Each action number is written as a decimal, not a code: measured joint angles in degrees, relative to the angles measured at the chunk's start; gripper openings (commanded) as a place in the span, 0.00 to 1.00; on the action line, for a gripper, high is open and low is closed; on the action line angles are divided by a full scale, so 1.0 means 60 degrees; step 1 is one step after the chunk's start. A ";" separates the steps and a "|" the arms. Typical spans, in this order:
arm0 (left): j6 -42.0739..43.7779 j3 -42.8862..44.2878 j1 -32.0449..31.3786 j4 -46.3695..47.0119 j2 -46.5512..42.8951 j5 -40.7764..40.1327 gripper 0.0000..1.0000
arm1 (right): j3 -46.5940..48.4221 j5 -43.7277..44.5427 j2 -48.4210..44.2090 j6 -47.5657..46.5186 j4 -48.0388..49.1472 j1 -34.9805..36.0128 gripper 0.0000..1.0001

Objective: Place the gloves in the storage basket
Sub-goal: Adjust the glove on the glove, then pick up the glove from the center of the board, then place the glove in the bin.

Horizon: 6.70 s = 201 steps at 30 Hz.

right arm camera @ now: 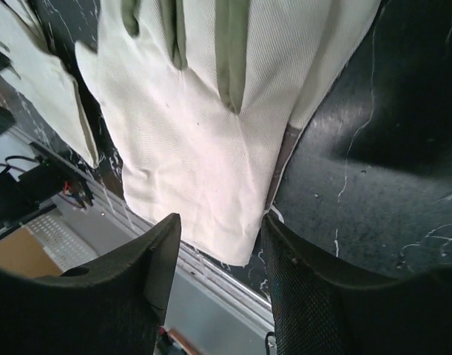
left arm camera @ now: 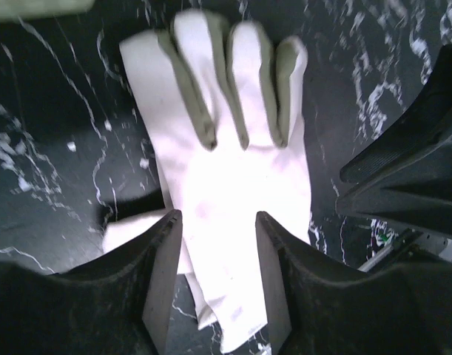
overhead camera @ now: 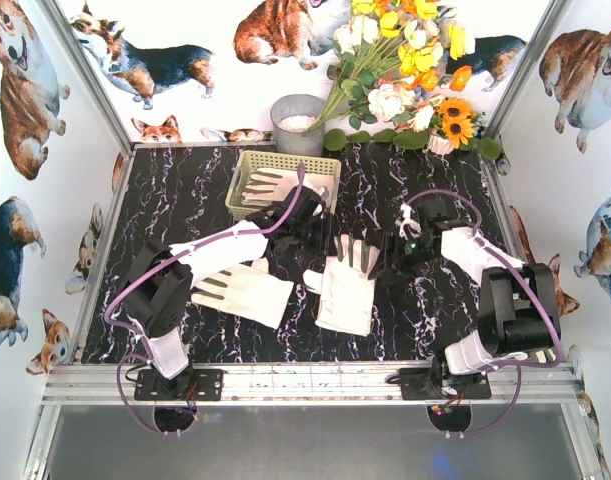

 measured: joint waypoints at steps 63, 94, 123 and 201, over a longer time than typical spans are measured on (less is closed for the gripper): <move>-0.1217 -0.1836 -0.0557 0.0809 0.0765 0.0834 0.36 | -0.1515 -0.1424 0.1341 0.1202 0.2539 0.0699 0.00; -0.0087 -0.2248 0.1672 0.2943 -0.1905 0.6022 1.00 | -0.0237 -0.2867 -0.4397 -0.0171 0.0288 0.1490 0.00; -0.4058 -0.4575 0.1475 0.8732 -0.3078 0.7665 0.32 | 0.0270 -0.3836 -0.4331 0.0765 0.0805 0.1698 0.00; -0.5085 -0.0015 0.2532 0.5115 0.0882 -0.2164 0.00 | 1.0710 0.8513 0.6433 -0.3927 0.0914 0.4630 0.13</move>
